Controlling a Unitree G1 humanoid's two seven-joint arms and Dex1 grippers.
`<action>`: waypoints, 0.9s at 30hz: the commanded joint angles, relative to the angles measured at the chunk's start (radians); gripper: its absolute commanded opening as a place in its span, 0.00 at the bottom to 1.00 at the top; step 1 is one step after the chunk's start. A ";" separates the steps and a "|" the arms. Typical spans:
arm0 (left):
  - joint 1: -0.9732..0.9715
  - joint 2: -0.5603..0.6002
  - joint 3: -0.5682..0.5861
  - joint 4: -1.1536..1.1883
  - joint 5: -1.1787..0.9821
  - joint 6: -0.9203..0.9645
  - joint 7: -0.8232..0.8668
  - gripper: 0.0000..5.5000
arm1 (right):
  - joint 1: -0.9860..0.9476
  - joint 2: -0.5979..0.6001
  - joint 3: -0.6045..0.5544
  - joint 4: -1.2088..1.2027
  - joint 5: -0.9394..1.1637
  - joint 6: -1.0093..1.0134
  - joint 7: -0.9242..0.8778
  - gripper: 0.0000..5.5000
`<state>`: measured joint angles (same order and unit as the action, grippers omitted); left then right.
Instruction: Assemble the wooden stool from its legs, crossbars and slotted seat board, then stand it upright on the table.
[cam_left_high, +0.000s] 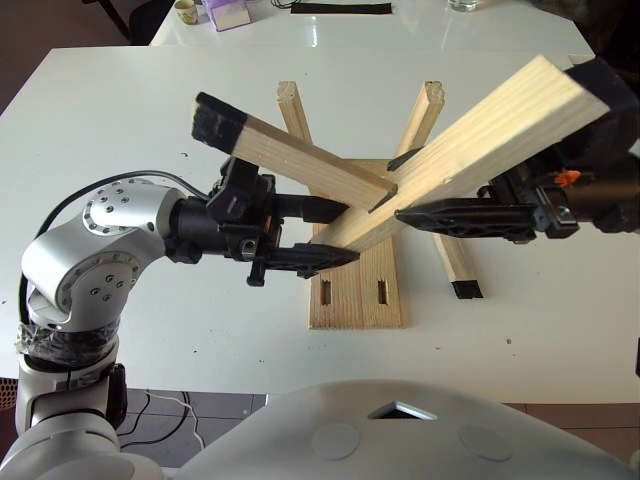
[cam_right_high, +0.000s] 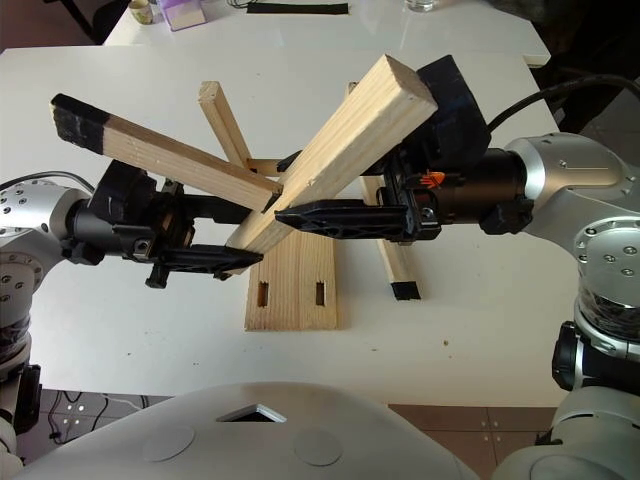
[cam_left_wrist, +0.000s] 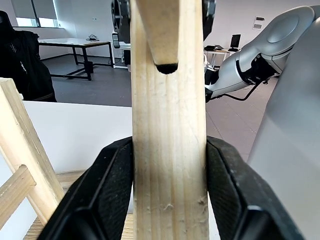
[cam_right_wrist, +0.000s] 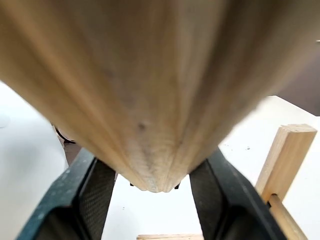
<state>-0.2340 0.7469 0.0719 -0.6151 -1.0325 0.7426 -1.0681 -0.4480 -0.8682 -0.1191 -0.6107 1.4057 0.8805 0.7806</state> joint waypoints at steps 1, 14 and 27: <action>-0.039 0.008 0.014 0.014 -0.010 -0.007 0.005 0.37 | 0.041 -0.029 0.012 -0.016 -0.072 0.009 0.020 0.38; -0.094 -0.027 0.008 0.084 -0.028 0.067 0.127 0.57 | 0.053 -0.011 -0.023 -0.010 -0.068 -0.037 -0.014 0.37; 0.243 0.059 0.031 0.215 0.286 -0.181 -0.028 0.57 | 0.078 -0.158 -0.129 0.004 -0.121 -0.008 0.090 0.37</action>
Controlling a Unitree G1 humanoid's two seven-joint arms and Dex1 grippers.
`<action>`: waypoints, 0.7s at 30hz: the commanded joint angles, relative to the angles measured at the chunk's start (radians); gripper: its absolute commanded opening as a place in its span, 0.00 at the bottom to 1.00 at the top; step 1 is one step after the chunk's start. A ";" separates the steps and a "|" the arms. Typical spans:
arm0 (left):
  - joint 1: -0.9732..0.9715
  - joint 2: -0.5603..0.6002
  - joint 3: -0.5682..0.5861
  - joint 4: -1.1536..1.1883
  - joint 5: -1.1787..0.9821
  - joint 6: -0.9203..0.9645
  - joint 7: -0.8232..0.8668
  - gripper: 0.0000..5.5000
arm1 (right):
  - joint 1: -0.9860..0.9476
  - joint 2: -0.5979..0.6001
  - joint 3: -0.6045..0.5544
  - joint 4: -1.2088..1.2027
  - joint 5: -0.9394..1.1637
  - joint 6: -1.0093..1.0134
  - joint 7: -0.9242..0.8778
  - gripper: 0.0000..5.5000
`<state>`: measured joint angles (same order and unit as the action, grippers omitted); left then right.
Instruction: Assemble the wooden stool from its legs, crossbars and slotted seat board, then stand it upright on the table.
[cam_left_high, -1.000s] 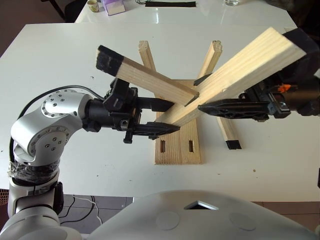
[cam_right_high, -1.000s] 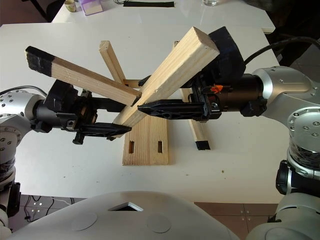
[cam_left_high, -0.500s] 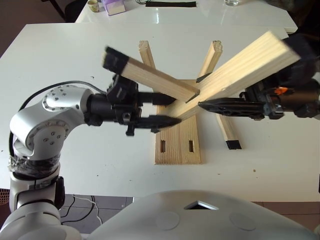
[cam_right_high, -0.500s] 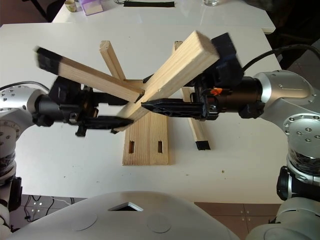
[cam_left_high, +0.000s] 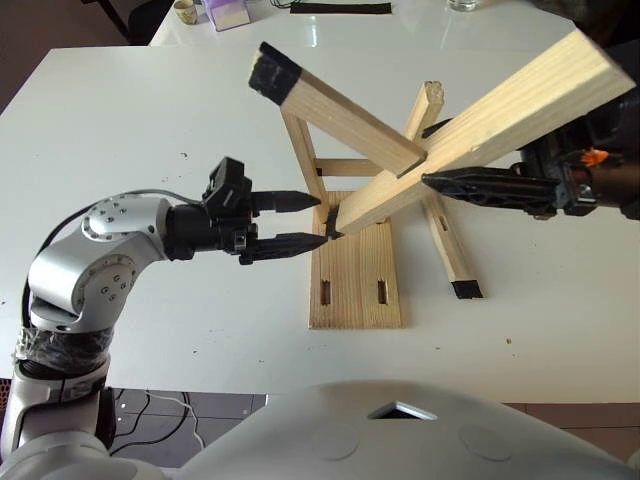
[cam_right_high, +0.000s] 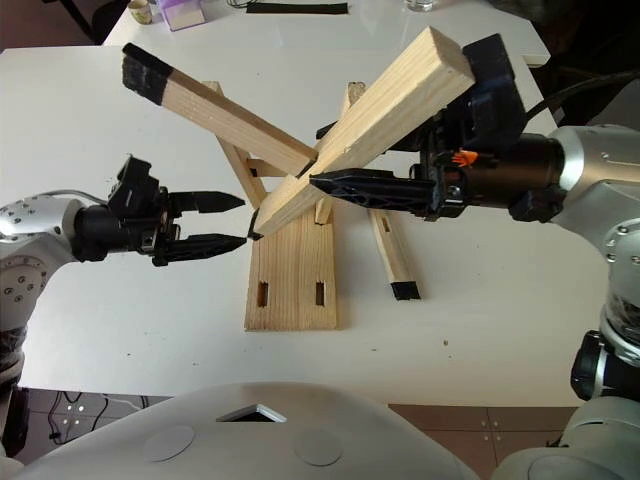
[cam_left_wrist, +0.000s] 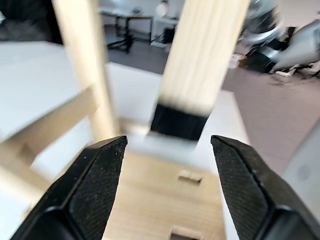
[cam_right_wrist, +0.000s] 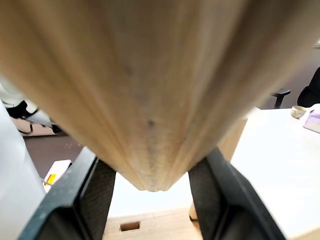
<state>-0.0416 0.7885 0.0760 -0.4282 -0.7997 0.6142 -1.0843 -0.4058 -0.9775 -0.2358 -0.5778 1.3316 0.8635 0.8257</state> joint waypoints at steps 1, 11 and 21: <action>0.061 0.014 0.031 0.031 0.062 -0.064 -0.013 0.57 | 0.061 -0.060 -0.005 -0.046 -0.075 0.005 0.064 0.37; 0.053 -0.026 0.009 0.059 0.113 -0.104 0.010 0.57 | 0.306 -0.114 0.136 -0.174 -0.449 -0.155 0.242 0.37; 0.045 -0.031 0.010 0.045 0.112 -0.098 0.016 0.57 | 0.381 -0.093 0.177 -0.168 -0.569 -0.238 0.267 0.37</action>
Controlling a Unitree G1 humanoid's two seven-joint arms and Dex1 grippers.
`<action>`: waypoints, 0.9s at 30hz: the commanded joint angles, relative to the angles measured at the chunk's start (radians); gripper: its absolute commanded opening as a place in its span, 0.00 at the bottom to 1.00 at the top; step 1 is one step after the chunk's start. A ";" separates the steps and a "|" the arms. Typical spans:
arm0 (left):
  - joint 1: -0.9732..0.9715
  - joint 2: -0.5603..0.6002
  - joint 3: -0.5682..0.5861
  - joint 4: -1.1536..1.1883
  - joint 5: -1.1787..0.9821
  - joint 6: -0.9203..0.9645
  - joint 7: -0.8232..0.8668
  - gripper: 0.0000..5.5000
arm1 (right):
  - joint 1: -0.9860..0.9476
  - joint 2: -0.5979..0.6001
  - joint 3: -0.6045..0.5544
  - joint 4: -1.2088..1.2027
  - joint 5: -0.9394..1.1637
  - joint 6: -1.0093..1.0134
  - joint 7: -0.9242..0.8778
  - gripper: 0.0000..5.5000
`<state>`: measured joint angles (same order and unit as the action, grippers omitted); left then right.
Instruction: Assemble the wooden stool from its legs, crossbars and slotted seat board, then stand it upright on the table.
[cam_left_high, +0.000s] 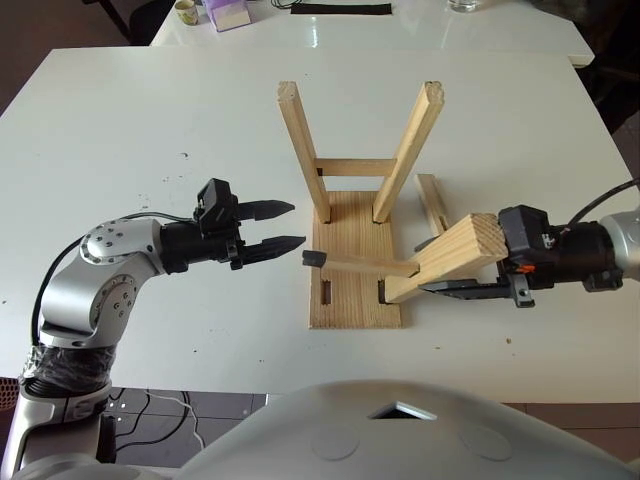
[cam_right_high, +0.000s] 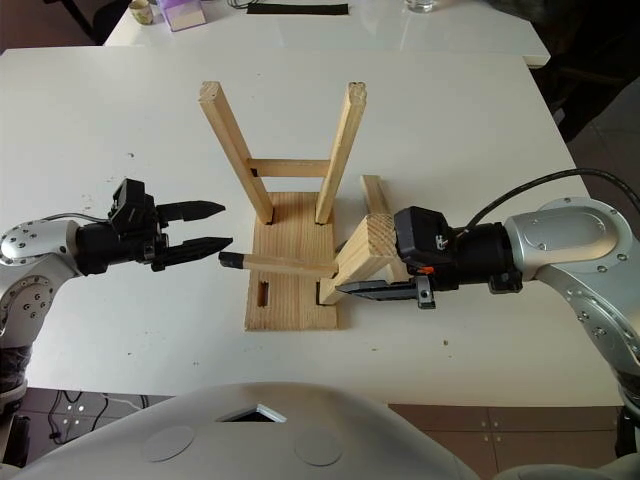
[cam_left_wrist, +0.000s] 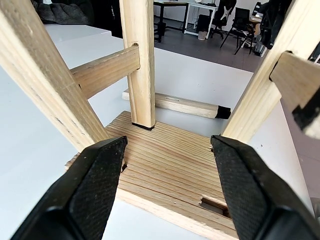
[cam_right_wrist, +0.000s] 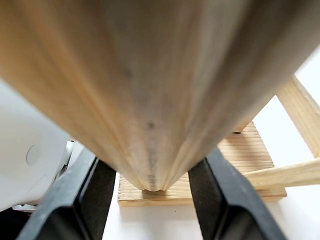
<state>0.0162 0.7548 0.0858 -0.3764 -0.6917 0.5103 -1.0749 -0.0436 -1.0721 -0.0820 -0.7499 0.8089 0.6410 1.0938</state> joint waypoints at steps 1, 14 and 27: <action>-0.021 0.002 -0.003 -0.002 0.004 0.007 0.004 0.57 | 0.023 0.005 0.024 0.000 -0.050 -0.016 -0.008 0.37; -0.047 -0.014 -0.027 0.004 0.011 0.009 0.013 0.57 | 0.049 0.043 0.276 0.092 -0.265 -0.081 -0.034 0.37; -0.078 -0.021 -0.039 0.063 0.029 -0.003 0.009 0.57 | -0.011 0.066 0.404 0.295 -0.320 -0.049 -0.082 0.37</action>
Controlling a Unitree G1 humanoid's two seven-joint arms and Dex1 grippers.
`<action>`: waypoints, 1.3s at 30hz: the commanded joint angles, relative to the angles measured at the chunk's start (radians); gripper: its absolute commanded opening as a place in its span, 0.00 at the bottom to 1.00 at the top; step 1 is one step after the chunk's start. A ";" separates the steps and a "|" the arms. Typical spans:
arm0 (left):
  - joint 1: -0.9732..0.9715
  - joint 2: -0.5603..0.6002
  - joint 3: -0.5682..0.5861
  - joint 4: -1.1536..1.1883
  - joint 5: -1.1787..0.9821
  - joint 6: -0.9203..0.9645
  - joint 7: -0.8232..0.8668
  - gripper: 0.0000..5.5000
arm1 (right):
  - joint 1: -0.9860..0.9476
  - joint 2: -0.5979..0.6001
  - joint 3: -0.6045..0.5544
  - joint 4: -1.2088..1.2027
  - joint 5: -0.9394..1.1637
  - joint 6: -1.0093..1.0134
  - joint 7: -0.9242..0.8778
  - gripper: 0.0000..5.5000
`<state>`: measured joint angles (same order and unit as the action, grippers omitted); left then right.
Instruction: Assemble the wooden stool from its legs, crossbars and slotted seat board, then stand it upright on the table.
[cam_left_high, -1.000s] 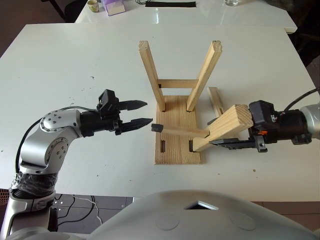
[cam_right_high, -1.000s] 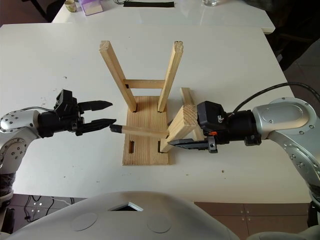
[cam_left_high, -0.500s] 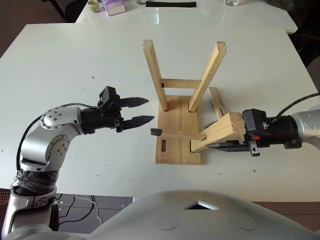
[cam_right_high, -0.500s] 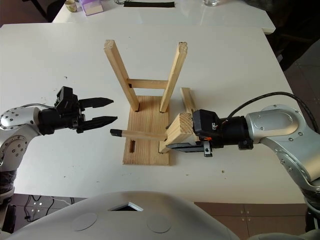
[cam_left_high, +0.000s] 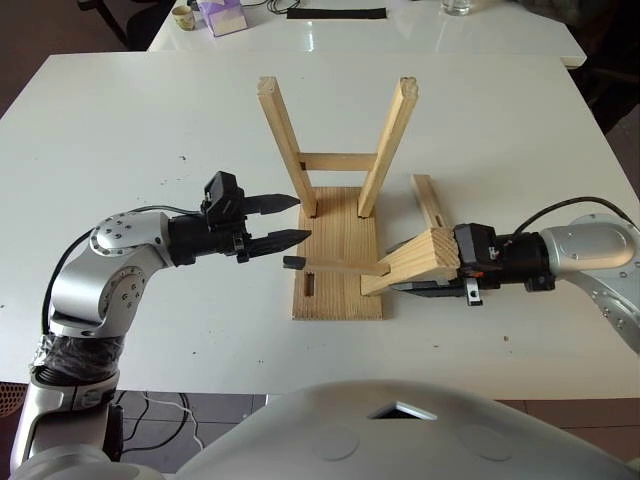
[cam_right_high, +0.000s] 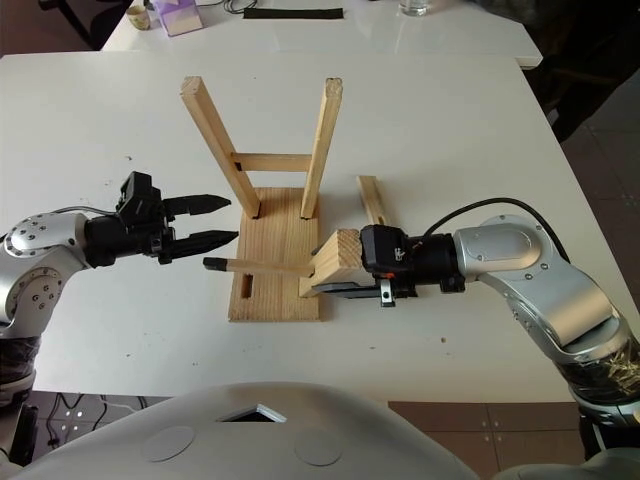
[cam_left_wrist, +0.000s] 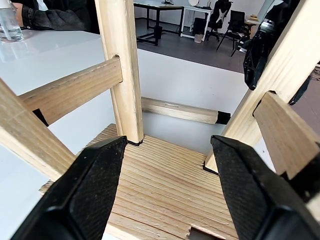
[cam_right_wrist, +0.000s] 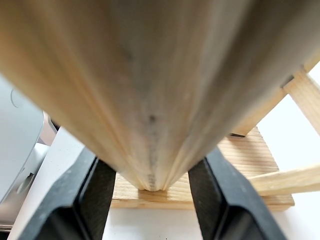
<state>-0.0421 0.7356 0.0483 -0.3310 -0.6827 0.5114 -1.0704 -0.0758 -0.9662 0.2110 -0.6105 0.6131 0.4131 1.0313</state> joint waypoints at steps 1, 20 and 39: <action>-0.021 -0.003 -0.002 0.021 0.021 -0.006 0.006 0.57 | 0.010 -0.043 0.111 0.167 -0.126 0.180 -0.022 0.37; 0.017 -0.013 0.017 0.026 0.024 -0.025 0.033 0.57 | -0.083 -0.034 0.042 0.200 -0.199 0.132 -0.089 0.50; 0.218 -0.026 0.250 -0.106 -0.104 0.024 0.121 0.57 | 0.595 0.373 -0.378 -0.249 -0.342 0.333 -0.689 0.65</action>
<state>0.1733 0.7016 0.2731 -0.4192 -0.7609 0.5123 -0.9630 0.4777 -0.7008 -0.1867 -0.8162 0.2713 0.7108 0.4282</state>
